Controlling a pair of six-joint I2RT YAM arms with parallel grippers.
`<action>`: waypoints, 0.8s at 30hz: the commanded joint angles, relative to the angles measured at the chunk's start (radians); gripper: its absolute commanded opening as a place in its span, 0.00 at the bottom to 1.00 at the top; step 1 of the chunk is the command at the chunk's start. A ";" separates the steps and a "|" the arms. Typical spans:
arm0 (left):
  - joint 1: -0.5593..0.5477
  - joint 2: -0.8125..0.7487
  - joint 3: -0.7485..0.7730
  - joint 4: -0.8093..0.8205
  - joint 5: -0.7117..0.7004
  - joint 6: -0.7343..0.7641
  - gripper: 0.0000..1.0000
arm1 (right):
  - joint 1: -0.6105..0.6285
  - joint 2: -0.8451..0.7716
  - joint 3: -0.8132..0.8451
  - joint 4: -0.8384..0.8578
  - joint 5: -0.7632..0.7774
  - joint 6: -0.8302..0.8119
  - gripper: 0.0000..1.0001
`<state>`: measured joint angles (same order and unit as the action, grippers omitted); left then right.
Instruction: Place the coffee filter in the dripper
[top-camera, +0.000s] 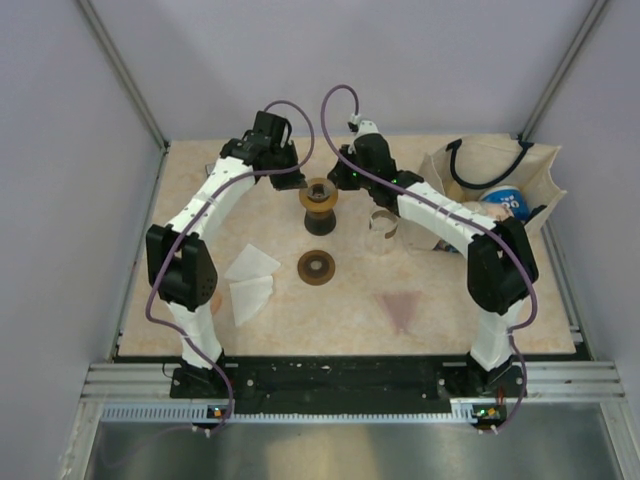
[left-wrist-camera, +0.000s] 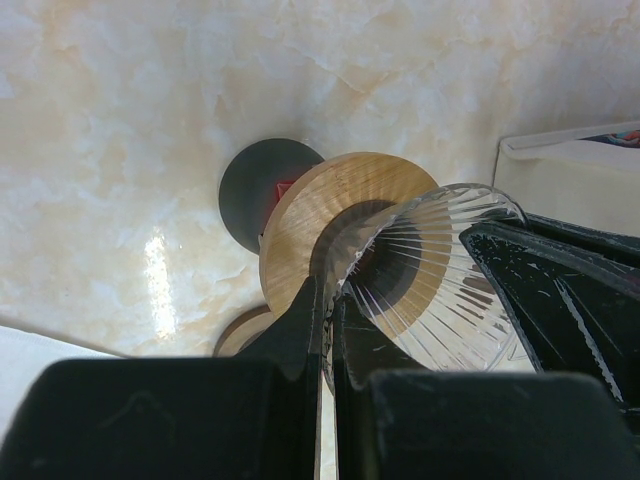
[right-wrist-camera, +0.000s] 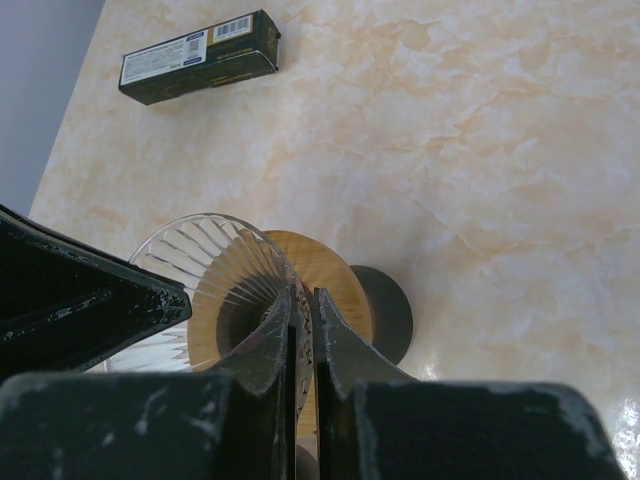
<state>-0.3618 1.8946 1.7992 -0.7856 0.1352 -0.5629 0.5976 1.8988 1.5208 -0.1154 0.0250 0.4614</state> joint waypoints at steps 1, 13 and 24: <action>-0.006 0.095 -0.087 -0.267 -0.080 0.055 0.00 | -0.033 0.235 -0.157 -0.501 0.132 -0.073 0.00; -0.006 0.087 0.032 -0.254 -0.014 0.046 0.00 | -0.035 0.181 0.037 -0.578 0.079 -0.115 0.00; -0.006 0.086 0.137 -0.247 0.037 0.032 0.00 | -0.021 0.140 0.217 -0.610 -0.020 -0.139 0.00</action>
<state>-0.3592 1.9453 1.9087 -0.8913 0.1555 -0.5659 0.5865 1.9564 1.7500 -0.3965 -0.0444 0.3847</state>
